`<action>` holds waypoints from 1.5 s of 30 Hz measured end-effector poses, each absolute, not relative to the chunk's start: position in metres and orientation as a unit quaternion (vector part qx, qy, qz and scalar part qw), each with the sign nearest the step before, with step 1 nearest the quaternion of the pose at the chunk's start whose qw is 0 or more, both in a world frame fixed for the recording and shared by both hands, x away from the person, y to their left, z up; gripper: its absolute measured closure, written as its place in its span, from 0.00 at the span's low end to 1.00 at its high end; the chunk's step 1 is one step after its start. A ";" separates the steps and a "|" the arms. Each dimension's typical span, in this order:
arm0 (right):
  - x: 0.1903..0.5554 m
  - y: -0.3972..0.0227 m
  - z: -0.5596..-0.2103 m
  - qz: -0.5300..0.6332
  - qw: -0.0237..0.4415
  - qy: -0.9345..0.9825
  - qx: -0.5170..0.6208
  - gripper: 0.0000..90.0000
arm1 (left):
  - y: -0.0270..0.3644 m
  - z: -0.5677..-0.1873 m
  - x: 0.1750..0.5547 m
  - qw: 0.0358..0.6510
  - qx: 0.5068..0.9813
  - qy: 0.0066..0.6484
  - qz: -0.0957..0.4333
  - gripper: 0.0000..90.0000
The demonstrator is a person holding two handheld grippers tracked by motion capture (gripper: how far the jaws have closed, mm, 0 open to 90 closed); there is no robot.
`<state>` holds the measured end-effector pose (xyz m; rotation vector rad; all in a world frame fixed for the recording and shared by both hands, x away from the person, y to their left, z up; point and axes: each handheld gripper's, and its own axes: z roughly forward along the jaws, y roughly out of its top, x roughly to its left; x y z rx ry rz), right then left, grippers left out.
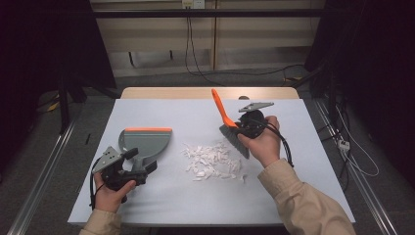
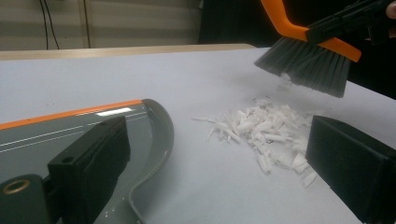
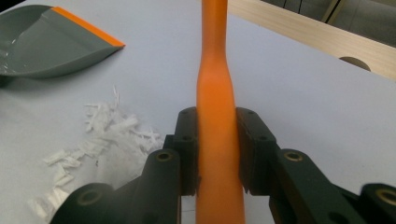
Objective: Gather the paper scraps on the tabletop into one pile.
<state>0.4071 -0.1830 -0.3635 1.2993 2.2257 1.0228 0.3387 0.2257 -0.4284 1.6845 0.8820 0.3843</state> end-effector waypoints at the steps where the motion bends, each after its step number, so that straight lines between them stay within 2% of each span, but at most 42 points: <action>1: 0.406 -0.185 -0.364 0.363 0.184 0.789 0.460 0.80 | 0.226 -0.429 0.339 0.565 0.716 0.376 0.163 0.07; 16: 0.383 -0.226 -0.383 0.341 0.189 0.776 0.495 0.80 | 0.224 -0.429 0.338 0.566 0.715 0.378 0.160 0.07; 24: 0.376 -0.231 -0.394 0.315 0.209 0.780 0.499 0.80 | 0.224 -0.430 0.338 0.567 0.714 0.379 0.162 0.07; 42: 0.371 -0.178 -0.407 0.332 0.217 0.779 0.485 0.80 | 0.223 -0.428 0.337 0.566 0.717 0.373 0.164 0.07; 45: 0.373 -0.167 -0.407 0.347 0.204 0.779 0.482 0.80 | 0.224 -0.428 0.336 0.568 0.715 0.375 0.162 0.07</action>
